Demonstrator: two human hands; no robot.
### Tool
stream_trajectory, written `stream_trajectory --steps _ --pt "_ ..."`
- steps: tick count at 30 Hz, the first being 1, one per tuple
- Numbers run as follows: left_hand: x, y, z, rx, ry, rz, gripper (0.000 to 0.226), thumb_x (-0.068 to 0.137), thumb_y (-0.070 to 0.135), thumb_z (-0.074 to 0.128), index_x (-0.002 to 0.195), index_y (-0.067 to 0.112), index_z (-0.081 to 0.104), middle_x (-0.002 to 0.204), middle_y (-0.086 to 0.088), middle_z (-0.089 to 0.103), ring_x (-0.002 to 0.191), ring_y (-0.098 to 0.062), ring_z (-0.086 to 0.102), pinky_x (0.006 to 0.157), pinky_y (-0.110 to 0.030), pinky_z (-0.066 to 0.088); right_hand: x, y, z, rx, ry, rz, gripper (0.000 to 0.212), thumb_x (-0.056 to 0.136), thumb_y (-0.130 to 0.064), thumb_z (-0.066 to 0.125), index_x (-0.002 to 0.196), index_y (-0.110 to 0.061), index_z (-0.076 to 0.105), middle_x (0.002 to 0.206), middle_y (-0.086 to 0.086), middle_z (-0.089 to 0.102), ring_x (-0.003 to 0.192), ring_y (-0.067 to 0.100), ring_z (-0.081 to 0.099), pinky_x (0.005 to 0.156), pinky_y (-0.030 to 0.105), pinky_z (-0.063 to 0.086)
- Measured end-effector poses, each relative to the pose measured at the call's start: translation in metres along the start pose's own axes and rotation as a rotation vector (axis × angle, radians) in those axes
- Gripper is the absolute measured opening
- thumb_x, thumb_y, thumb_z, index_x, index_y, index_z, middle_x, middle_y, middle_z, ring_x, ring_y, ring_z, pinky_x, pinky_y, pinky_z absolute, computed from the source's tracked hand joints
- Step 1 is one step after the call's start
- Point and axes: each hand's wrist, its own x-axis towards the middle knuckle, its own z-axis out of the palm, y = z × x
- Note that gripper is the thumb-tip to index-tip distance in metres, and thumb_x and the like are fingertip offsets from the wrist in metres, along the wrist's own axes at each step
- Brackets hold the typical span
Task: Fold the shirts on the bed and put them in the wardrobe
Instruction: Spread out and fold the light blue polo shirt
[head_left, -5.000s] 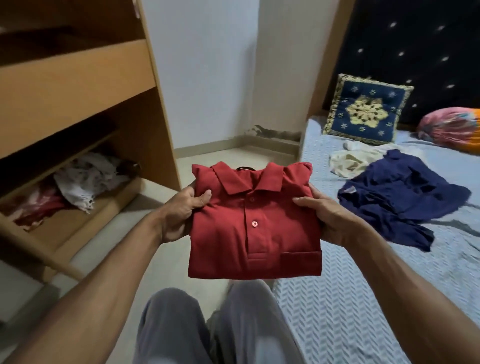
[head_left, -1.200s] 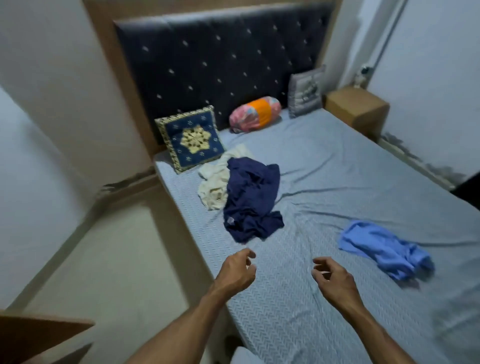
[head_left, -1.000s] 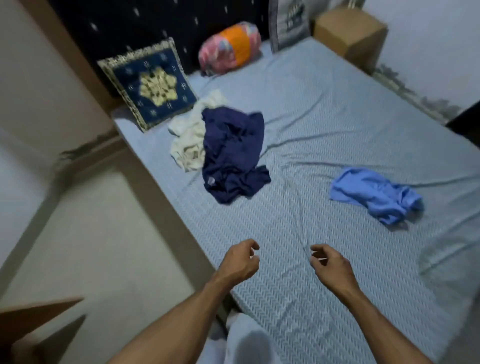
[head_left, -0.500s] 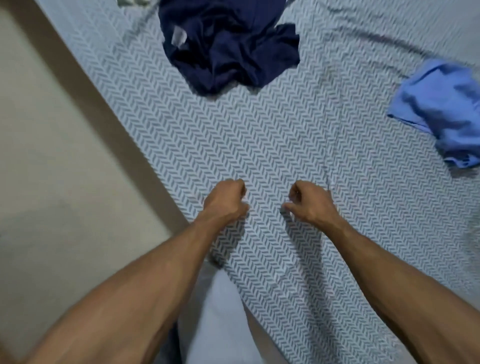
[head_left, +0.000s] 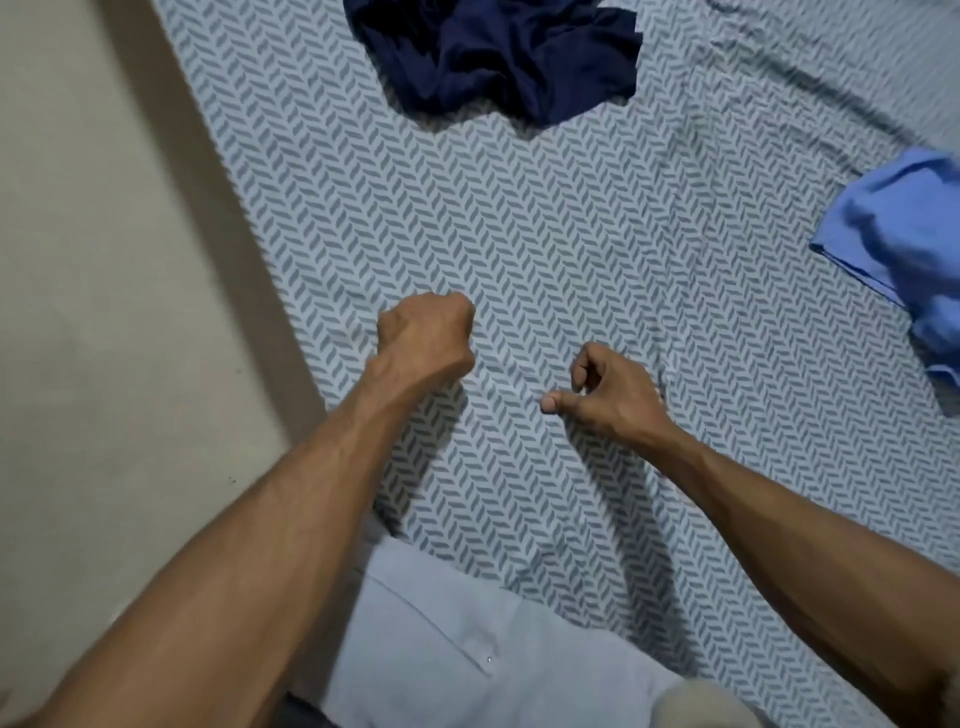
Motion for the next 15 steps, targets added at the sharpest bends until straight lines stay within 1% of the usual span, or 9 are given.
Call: stream_trajectory --steps 2,3,5,6,8,10,11,13,15 --pt "-0.006 0.005 0.009 -0.004 0.047 -0.040 0.016 0.082 0.005 0.059 0.095 0.015 0.064 0.090 -0.002 0.062 0.086 -0.024 0.061 0.067 -0.035 0.046 0.002 0.011 0.003 0.011 0.014 -0.060 0.057 0.071 -0.043 0.090 0.088 -0.006 0.051 0.067 -0.004 0.043 0.054 0.006 0.039 0.056 0.028 0.035" --pt "-0.015 0.010 0.019 -0.002 0.106 -0.065 0.016 0.086 0.008 0.057 0.100 0.014 0.062 0.097 -0.003 0.061 0.091 -0.025 0.060 0.070 -0.036 0.048 0.001 0.016 0.002 0.006 0.024 -0.117 0.057 0.072 -0.045 0.090 0.089 -0.007 0.051 0.068 -0.003 0.043 0.057 0.010 0.038 0.057 0.029 0.034" --pt "-0.028 0.020 0.037 0.016 0.221 -0.092 0.021 0.092 0.014 0.055 0.113 0.011 0.057 0.112 -0.010 0.058 0.105 -0.031 0.056 0.082 -0.042 0.052 0.004 0.023 0.004 -0.014 0.044 -0.210 0.055 0.072 -0.048 0.088 0.089 -0.009 0.052 0.071 -0.001 0.045 0.062 0.017 0.040 0.057 0.034 0.035" --pt "-0.042 0.036 0.048 0.019 0.264 -0.110 0.026 0.094 0.016 0.055 0.119 0.010 0.054 0.118 -0.014 0.056 0.112 -0.035 0.053 0.087 -0.045 0.049 0.000 0.030 0.000 -0.024 0.046 -0.260 0.052 0.073 -0.047 0.087 0.087 -0.011 0.053 0.072 -0.001 0.047 0.064 0.018 0.043 0.059 0.037 0.037" --pt "-0.065 0.070 0.064 -0.030 0.302 -0.127 0.035 0.096 0.021 0.056 0.127 0.008 0.052 0.125 -0.020 0.054 0.121 -0.039 0.049 0.094 -0.046 0.045 -0.007 0.035 -0.014 -0.039 -0.016 -0.340 0.040 0.076 -0.041 0.085 0.089 -0.016 0.056 0.076 -0.002 0.055 0.070 0.019 0.053 0.065 0.038 0.043" --pt "-0.078 0.101 0.076 -0.094 0.278 -0.105 0.037 0.097 0.026 0.056 0.131 0.011 0.054 0.130 -0.018 0.058 0.122 -0.036 0.053 0.097 -0.042 0.044 -0.015 0.039 -0.032 -0.012 -0.054 -0.372 0.030 0.083 -0.036 0.079 0.099 -0.019 0.061 0.085 -0.003 0.063 0.078 0.015 0.061 0.069 0.033 0.048" --pt "-0.078 0.122 0.078 -0.103 0.295 -0.088 0.037 0.098 0.026 0.056 0.132 0.013 0.055 0.131 -0.016 0.060 0.121 -0.035 0.055 0.095 -0.039 0.044 -0.020 0.048 -0.051 -0.006 -0.022 -0.404 0.028 0.086 -0.035 0.076 0.104 -0.019 0.062 0.088 -0.002 0.065 0.080 0.014 0.063 0.071 0.031 0.048" --pt "-0.077 0.162 0.079 -0.152 0.352 -0.044 0.034 0.098 0.025 0.057 0.131 0.013 0.057 0.130 -0.014 0.063 0.118 -0.032 0.058 0.092 -0.036 0.044 -0.030 0.078 -0.089 -0.024 0.092 -0.437 0.025 0.088 -0.031 0.074 0.108 -0.018 0.065 0.094 -0.002 0.068 0.084 0.016 0.064 0.076 0.031 0.050" --pt "-0.073 0.199 0.078 -0.196 0.362 0.007 0.031 0.100 0.025 0.058 0.128 0.013 0.059 0.126 -0.015 0.064 0.112 -0.032 0.061 0.089 -0.036 0.046 -0.035 0.121 -0.131 -0.069 0.226 -0.404 0.024 0.089 -0.028 0.072 0.109 -0.016 0.067 0.101 0.001 0.068 0.089 0.018 0.065 0.080 0.031 0.050"
